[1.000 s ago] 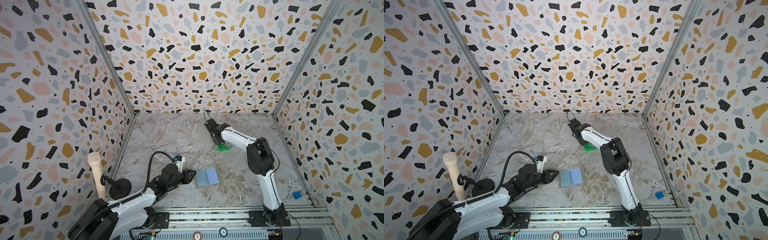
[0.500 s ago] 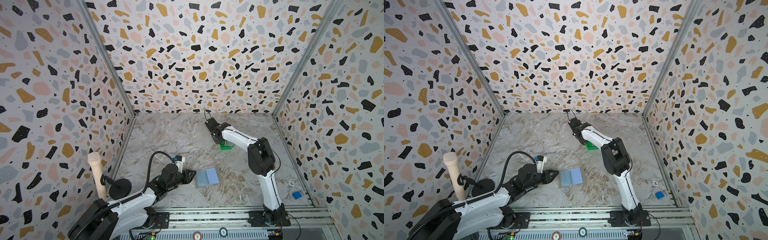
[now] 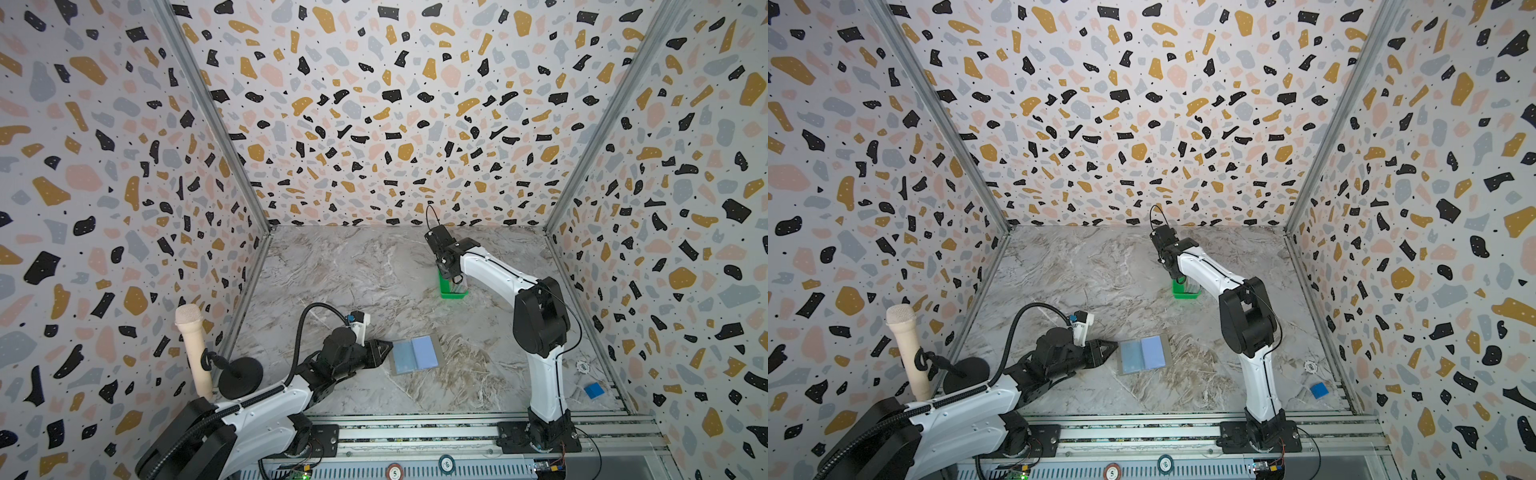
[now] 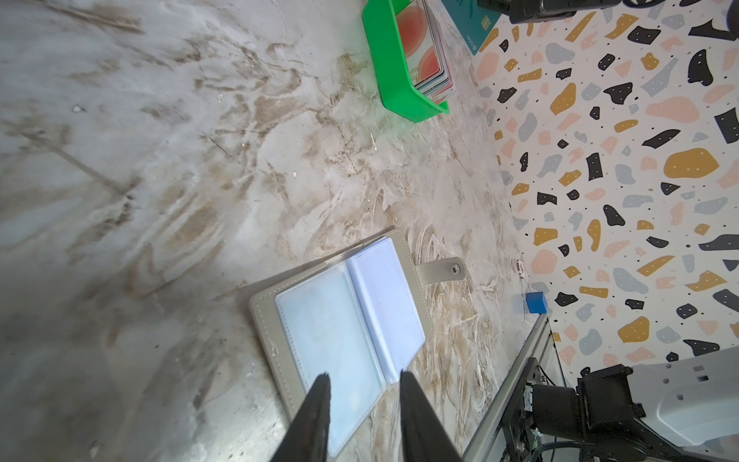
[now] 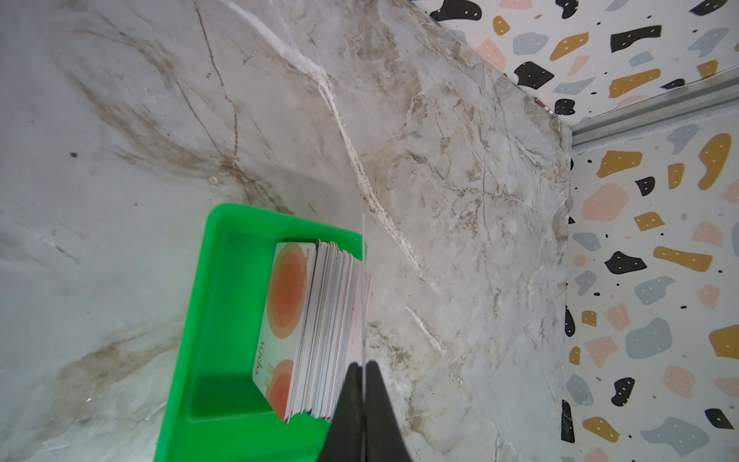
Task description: Put the credit cards into the card holder
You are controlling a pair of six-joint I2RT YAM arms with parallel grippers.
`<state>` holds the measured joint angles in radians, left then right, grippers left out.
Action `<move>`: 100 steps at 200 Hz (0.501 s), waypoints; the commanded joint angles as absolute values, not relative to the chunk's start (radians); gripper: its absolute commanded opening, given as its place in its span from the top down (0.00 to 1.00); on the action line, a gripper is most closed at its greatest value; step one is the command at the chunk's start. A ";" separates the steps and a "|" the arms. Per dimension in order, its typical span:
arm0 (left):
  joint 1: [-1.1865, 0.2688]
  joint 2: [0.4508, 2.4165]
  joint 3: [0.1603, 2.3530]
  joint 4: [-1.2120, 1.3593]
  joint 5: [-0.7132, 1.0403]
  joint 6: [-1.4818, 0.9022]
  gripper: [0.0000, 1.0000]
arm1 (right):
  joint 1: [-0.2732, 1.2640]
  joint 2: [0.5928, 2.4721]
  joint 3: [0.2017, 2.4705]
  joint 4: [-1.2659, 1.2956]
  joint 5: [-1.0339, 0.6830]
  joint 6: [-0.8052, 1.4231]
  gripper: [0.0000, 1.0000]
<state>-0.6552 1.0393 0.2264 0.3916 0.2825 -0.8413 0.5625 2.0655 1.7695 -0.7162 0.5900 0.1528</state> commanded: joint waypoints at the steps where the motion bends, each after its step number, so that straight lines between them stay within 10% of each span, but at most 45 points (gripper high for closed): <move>1: -0.647 1.029 0.256 0.432 0.302 -0.840 0.68 | 0.595 1.937 1.749 -0.669 0.572 0.170 0.99; 100: -0.602 1.106 0.290 1.122 0.372 -1.105 0.55 | 0.716 1.256 1.076 -0.074 -0.213 0.434 1.00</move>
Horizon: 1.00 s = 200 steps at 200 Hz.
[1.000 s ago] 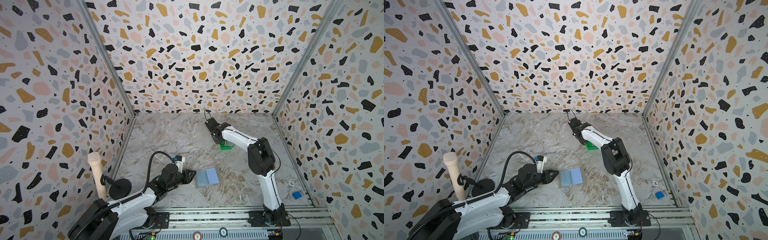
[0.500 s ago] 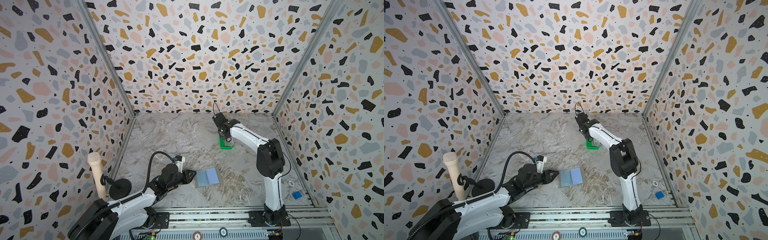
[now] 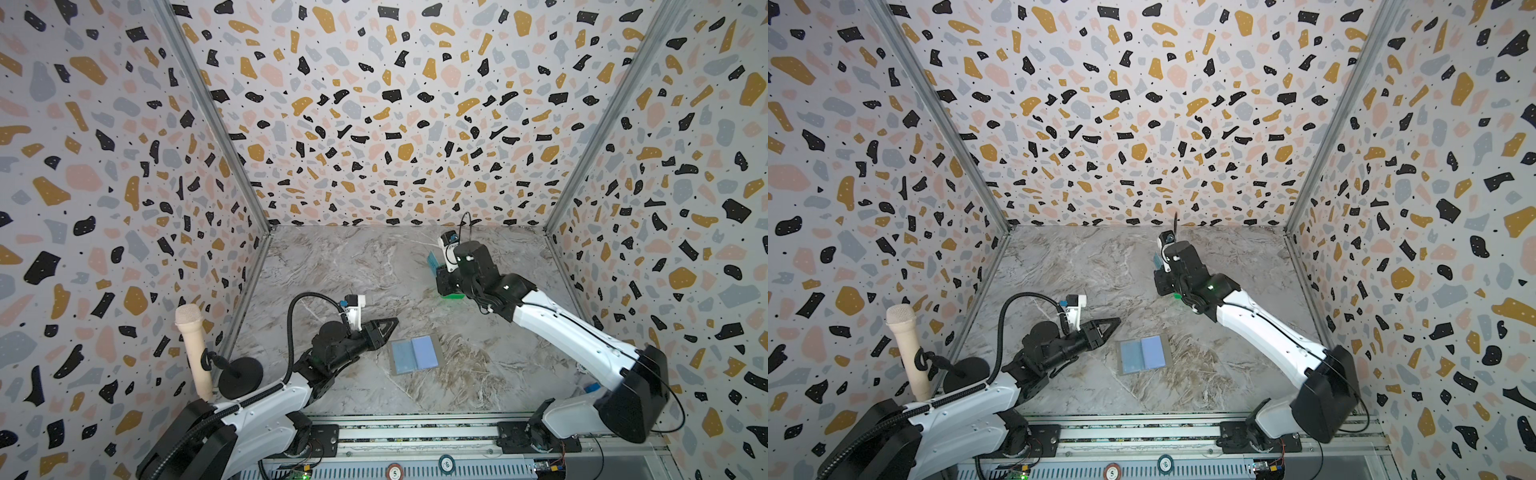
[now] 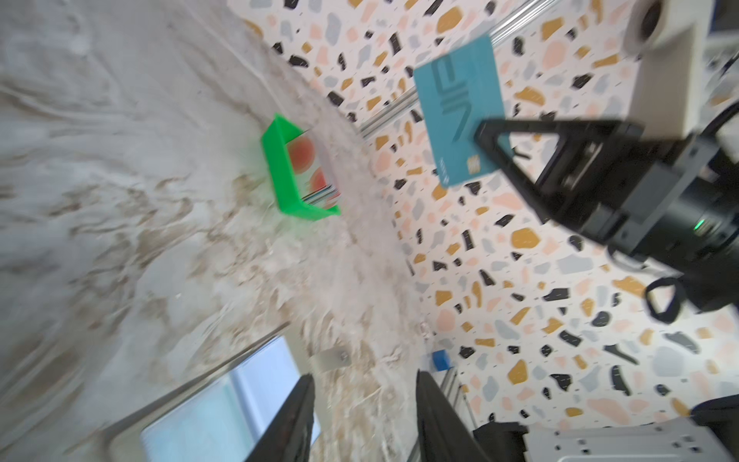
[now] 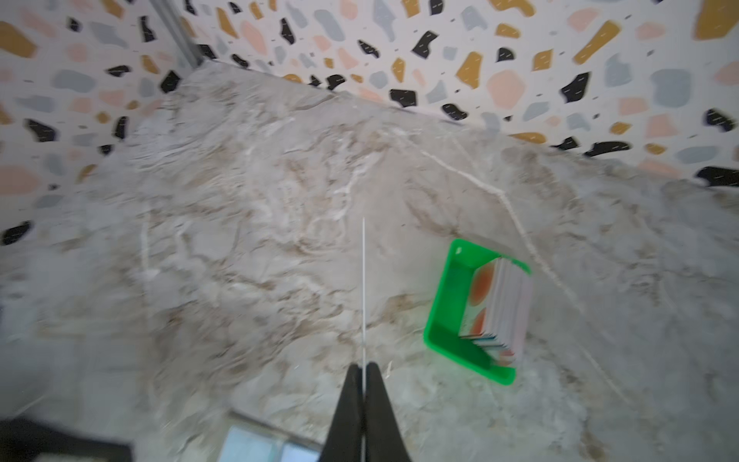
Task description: Put the credit cards into the card holder
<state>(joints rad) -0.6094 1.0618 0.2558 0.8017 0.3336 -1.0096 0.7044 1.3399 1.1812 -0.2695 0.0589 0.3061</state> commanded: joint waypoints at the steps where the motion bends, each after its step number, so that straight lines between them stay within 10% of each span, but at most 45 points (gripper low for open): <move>1: -0.603 1.112 0.290 1.122 0.373 -1.107 0.55 | 0.718 1.253 1.071 -0.069 -0.220 0.438 1.00; 82: -0.610 1.341 0.310 1.561 0.411 -1.287 0.56 | 0.842 1.085 0.847 0.157 -0.390 0.603 1.00; 155: -0.641 1.337 0.290 1.571 0.428 -1.288 1.00 | 0.853 1.093 0.798 0.112 -0.398 0.610 1.00; 200: -0.641 1.149 0.276 1.184 0.488 -1.102 1.00 | 0.668 1.034 0.823 -0.082 -0.686 0.479 0.64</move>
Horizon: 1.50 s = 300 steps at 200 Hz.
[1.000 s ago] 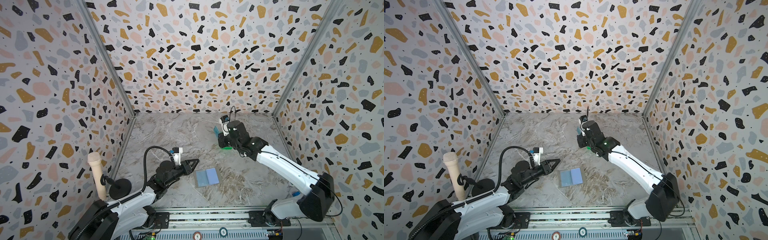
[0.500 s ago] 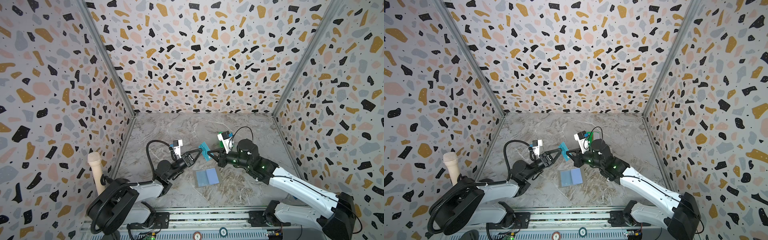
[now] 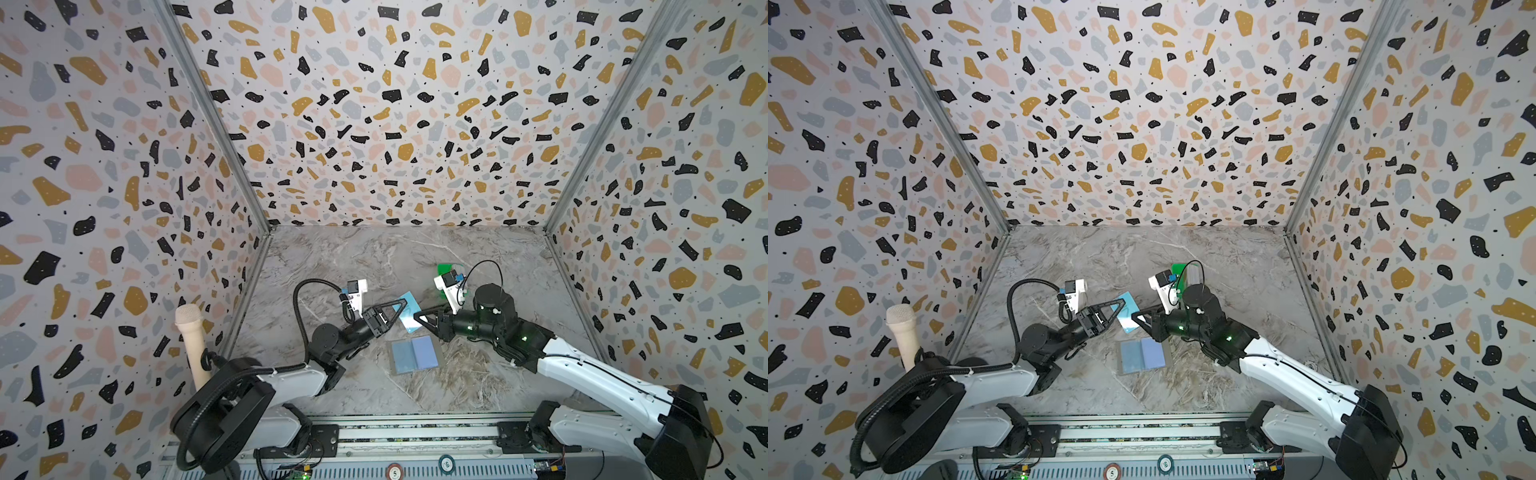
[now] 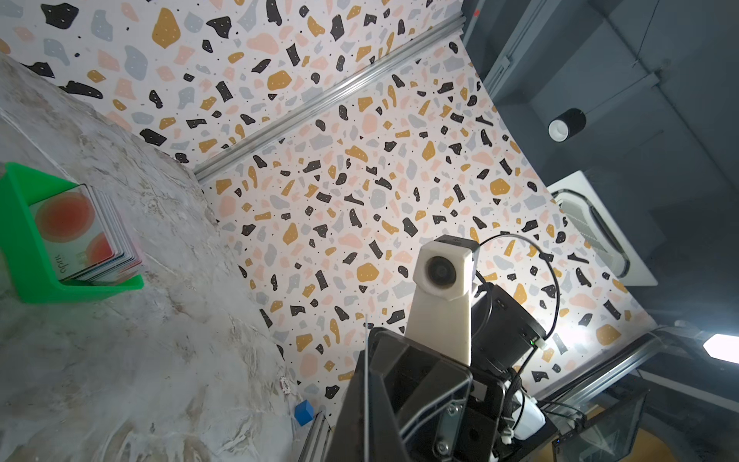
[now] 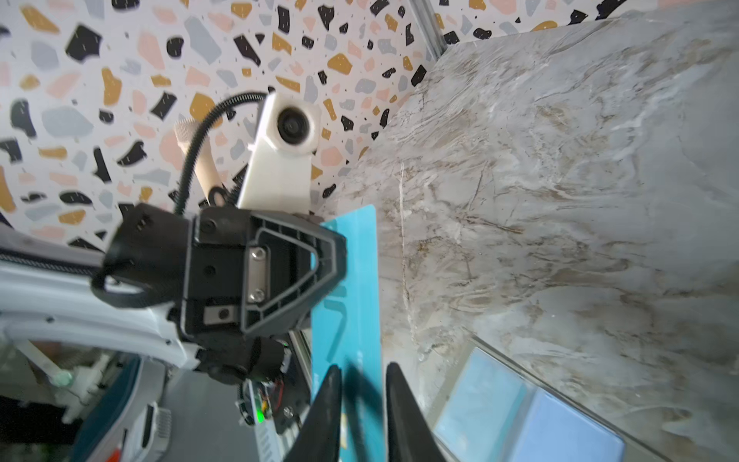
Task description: Put the credit cards into the card holder
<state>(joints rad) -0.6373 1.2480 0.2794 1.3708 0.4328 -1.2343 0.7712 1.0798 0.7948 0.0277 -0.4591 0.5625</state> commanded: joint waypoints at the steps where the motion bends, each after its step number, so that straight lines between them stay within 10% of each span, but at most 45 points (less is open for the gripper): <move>1: -0.641 1.145 0.277 1.173 0.491 -1.097 1.00 | 0.663 1.034 0.822 -0.083 -0.696 0.477 0.63; 50: -0.643 0.962 0.325 0.818 0.599 -0.930 1.00 | 0.643 1.062 0.805 -0.030 -0.940 0.445 0.57; 201: -0.649 0.953 0.314 0.889 0.688 -0.970 1.00 | 0.707 1.108 0.829 -0.058 -0.817 0.425 0.50; 300: -0.651 0.981 0.318 0.864 0.674 -0.962 1.00 | 0.756 1.140 0.787 0.037 -0.867 0.465 0.89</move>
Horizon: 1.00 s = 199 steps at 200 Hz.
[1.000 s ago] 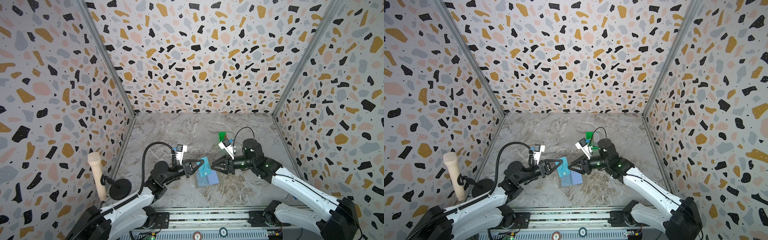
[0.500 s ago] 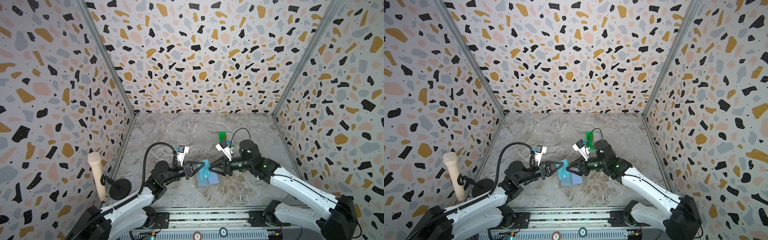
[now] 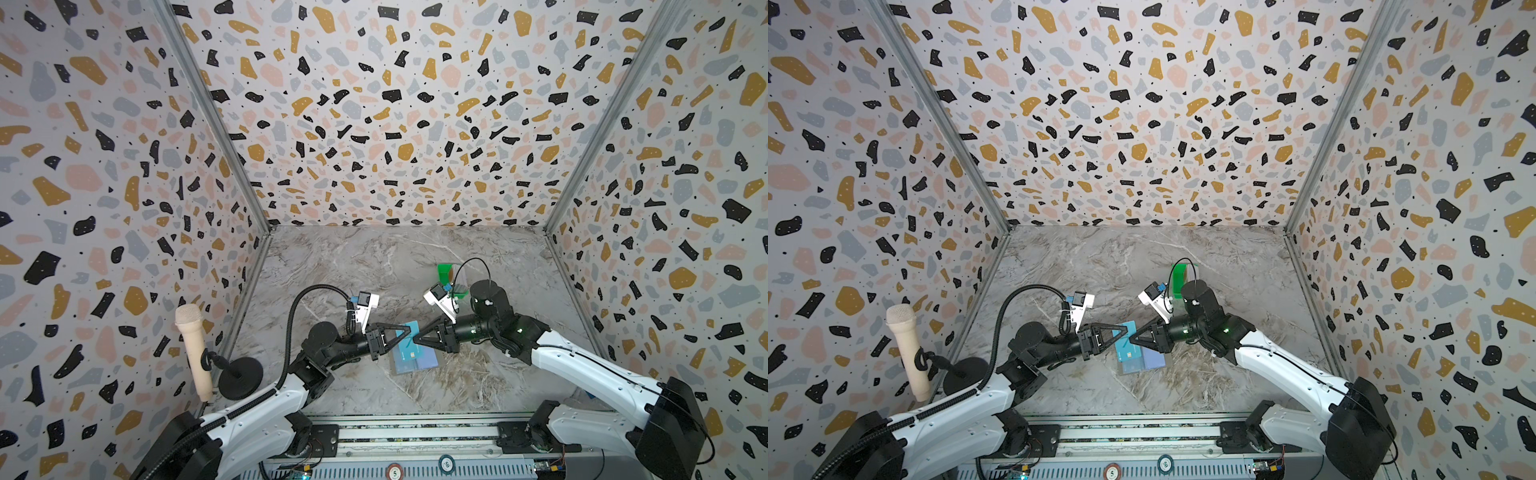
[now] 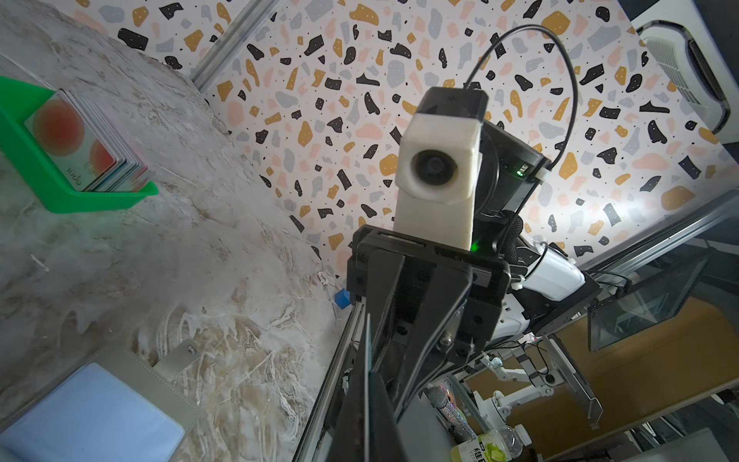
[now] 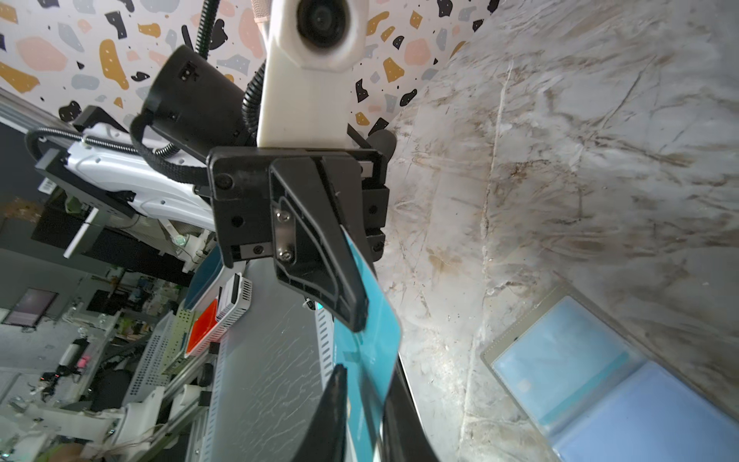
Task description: Put the credit cards into the card holder
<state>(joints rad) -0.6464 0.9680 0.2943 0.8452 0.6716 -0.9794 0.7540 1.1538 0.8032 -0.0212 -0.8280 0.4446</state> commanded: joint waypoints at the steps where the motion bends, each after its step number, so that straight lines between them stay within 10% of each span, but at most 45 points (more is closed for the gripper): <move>1: -0.651 0.982 0.318 0.864 0.674 -0.962 1.00 | 0.756 1.141 0.786 0.039 -0.868 0.466 0.89; 88: -0.536 0.857 0.181 0.651 0.409 -0.967 0.59 | 0.700 1.123 0.593 0.114 -0.595 0.615 1.00; 199: -0.694 1.242 0.218 0.581 0.267 -0.891 1.00 | 0.707 1.397 0.577 0.252 -0.437 0.680 1.00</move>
